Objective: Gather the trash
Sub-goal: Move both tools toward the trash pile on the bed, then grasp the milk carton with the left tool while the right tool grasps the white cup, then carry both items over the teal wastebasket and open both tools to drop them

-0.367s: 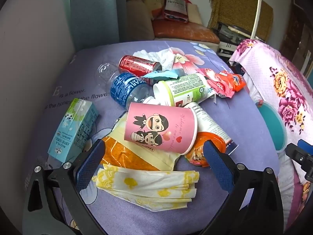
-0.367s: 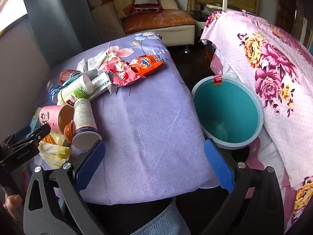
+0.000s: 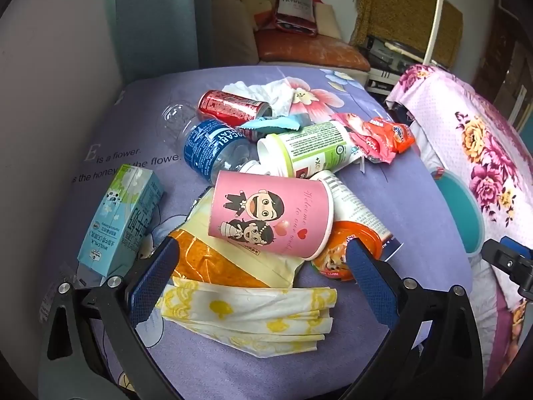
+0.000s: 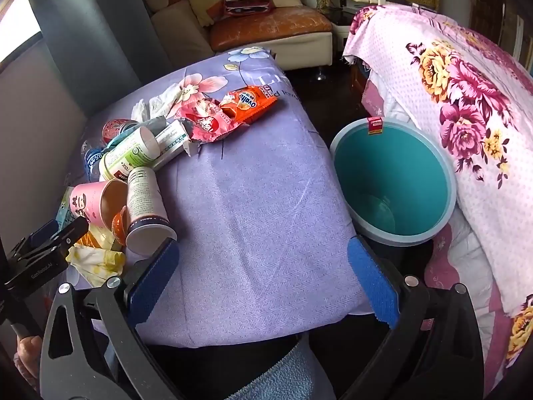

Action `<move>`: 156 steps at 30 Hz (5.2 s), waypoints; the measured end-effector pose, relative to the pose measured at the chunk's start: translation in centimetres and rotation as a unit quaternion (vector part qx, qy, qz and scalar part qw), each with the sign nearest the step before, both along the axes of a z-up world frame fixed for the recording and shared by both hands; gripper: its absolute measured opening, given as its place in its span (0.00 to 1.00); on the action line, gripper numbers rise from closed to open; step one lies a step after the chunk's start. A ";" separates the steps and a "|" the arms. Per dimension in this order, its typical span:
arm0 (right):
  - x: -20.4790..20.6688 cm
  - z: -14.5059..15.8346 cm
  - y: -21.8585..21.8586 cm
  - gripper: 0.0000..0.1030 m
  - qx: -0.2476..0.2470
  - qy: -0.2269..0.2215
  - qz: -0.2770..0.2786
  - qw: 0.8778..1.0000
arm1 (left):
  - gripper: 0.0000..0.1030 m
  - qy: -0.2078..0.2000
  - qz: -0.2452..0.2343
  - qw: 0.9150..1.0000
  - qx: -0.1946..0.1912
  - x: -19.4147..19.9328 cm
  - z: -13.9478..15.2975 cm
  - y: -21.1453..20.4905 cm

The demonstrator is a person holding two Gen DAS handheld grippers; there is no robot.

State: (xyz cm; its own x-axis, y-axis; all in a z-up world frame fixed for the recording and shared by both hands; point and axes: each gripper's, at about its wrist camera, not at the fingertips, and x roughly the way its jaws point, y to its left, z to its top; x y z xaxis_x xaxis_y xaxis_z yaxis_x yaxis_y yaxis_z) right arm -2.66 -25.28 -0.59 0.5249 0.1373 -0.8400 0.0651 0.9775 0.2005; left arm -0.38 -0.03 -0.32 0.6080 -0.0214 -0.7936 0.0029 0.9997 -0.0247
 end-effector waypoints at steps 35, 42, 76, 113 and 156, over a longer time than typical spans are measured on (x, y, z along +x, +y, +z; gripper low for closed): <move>0.8 0.3 0.9 0.94 -0.023 0.007 0.006 1.000 | 0.97 0.020 -0.011 1.000 -0.012 0.3 -0.9 0.0; 0.9 0.0 1.2 0.94 -0.024 0.011 0.007 1.000 | 0.97 0.023 -0.013 1.000 -0.012 0.4 -1.0 -0.2; 5.5 0.4 7.6 0.79 0.003 0.034 0.106 0.994 | 0.97 0.019 -0.011 1.000 0.021 2.2 0.0 6.4; 11.8 -5.3 11.5 0.46 0.056 0.130 0.149 0.979 | 0.49 0.075 0.018 0.996 -0.043 6.2 -1.6 14.6; 5.0 -5.2 -23.5 0.46 0.157 0.019 -0.155 0.975 | 0.50 0.155 -0.323 0.933 0.004 11.5 -6.2 -31.6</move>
